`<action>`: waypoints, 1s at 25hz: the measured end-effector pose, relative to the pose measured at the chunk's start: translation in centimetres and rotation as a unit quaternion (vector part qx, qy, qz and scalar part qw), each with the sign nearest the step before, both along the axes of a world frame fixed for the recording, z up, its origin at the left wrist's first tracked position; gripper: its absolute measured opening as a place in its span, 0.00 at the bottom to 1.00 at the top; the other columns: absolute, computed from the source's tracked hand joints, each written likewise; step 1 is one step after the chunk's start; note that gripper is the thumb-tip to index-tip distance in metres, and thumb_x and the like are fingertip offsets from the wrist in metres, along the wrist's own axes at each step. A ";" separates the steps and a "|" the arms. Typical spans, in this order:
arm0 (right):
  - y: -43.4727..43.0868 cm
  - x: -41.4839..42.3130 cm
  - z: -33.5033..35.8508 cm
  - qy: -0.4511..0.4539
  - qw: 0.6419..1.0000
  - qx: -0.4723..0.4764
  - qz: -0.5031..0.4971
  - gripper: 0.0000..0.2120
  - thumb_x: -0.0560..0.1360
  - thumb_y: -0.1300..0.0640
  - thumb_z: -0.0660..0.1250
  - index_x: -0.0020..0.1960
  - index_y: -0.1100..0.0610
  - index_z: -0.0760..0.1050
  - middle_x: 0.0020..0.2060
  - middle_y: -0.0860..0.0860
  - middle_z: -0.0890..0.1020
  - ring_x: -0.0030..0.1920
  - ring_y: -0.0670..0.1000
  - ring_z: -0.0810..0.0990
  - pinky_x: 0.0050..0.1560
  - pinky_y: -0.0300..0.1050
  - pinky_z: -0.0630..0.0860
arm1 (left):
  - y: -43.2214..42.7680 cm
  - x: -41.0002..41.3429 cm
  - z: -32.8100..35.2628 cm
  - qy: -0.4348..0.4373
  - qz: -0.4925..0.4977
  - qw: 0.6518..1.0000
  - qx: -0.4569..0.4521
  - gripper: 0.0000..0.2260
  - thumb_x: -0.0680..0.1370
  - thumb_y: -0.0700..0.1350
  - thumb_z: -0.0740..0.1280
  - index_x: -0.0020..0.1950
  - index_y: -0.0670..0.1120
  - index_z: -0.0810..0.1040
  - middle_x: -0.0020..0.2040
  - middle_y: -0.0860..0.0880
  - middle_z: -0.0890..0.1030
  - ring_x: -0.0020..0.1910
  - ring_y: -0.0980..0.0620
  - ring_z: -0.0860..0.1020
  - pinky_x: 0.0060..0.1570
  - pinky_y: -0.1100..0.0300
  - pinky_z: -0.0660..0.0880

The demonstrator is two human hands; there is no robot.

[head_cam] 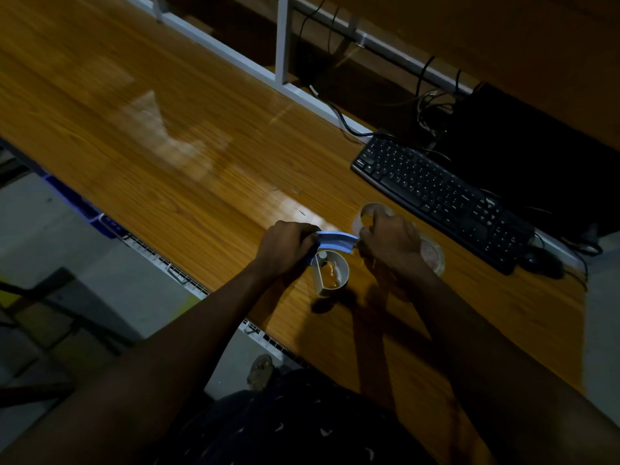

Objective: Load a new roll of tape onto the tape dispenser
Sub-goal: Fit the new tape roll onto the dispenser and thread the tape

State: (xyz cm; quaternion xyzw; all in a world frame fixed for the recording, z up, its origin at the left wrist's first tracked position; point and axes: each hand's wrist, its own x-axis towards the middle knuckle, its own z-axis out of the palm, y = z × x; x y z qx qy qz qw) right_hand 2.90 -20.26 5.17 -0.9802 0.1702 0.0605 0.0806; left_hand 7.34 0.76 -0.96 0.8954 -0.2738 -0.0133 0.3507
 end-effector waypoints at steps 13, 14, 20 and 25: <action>-0.5 5.3 -1.2 -0.071 0.997 0.021 0.020 0.10 0.76 0.58 0.63 0.53 0.60 0.79 0.49 0.62 0.83 0.49 0.62 0.81 0.43 0.46 0.74 | -1.2 -2.3 1.1 -0.008 0.107 0.991 0.082 0.10 0.80 0.49 0.58 0.48 0.49 0.78 0.35 0.49 0.80 0.32 0.48 0.77 0.30 0.59 0.66; -0.6 5.4 -1.3 -0.067 0.997 0.022 0.024 0.11 0.76 0.58 0.63 0.54 0.61 0.79 0.49 0.62 0.83 0.50 0.62 0.81 0.46 0.48 0.76 | -1.4 -2.4 1.1 -0.008 0.113 0.990 0.088 0.10 0.80 0.49 0.58 0.47 0.49 0.78 0.35 0.49 0.81 0.33 0.47 0.78 0.30 0.58 0.68; -2.1 4.0 0.6 -0.063 0.990 0.107 -0.066 0.22 0.71 0.48 0.67 0.64 0.53 0.75 0.59 0.58 0.81 0.61 0.61 0.76 0.59 0.53 0.74 | -2.1 -2.4 1.4 0.001 0.124 0.988 0.087 0.08 0.80 0.46 0.60 0.51 0.45 0.76 0.42 0.45 0.82 0.38 0.43 0.80 0.37 0.50 0.77; -3.6 -0.2 1.4 0.067 0.979 0.045 -0.185 0.43 0.67 0.38 0.71 0.75 0.49 0.56 0.75 0.60 0.58 0.72 0.69 0.58 0.65 0.67 0.63 | -2.8 -2.6 1.4 -0.031 0.133 0.988 0.079 0.09 0.79 0.45 0.63 0.58 0.45 0.73 0.48 0.44 0.79 0.38 0.43 0.79 0.33 0.54 0.69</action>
